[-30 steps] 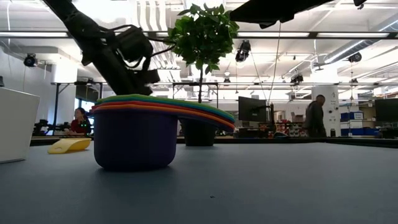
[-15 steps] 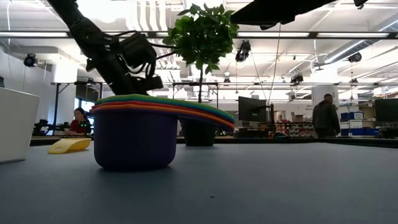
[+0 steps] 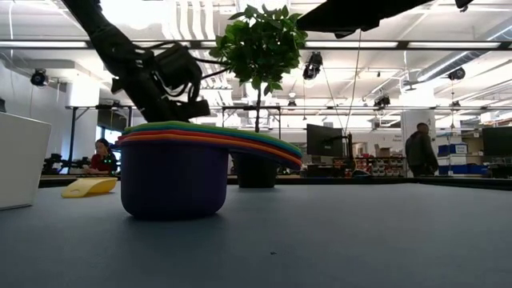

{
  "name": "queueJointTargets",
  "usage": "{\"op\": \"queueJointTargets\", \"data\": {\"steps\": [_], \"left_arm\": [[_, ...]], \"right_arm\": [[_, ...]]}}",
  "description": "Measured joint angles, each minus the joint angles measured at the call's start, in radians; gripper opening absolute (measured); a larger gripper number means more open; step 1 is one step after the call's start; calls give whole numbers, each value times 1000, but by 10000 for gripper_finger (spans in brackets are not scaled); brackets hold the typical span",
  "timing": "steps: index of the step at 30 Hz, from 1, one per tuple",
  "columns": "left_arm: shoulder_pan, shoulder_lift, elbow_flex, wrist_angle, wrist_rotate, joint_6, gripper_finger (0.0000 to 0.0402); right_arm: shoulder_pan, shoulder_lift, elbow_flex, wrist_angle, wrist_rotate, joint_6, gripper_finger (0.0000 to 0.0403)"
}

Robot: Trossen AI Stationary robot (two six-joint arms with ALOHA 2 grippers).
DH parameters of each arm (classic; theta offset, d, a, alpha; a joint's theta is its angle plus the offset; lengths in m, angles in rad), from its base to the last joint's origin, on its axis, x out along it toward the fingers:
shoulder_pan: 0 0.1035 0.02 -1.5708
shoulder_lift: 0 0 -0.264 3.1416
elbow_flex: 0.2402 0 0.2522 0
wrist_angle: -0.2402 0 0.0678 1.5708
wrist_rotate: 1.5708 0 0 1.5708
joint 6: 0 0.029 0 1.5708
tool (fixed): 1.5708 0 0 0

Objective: Nest measuring cups in basket
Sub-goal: Stack the blue measuring cup on the light green measuring cup

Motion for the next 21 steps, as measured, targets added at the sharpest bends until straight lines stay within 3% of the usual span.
{"op": "queueJointTargets", "data": {"steps": [11, 21], "left_arm": [[2, 75, 0, 19, -1, 0, 140], [2, 70, 0, 21, -12, -28, 15]], "right_arm": [[0, 0, 0, 0, 0, 0, 9], [0, 0, 0, -2, 1, -2, 9]]}}
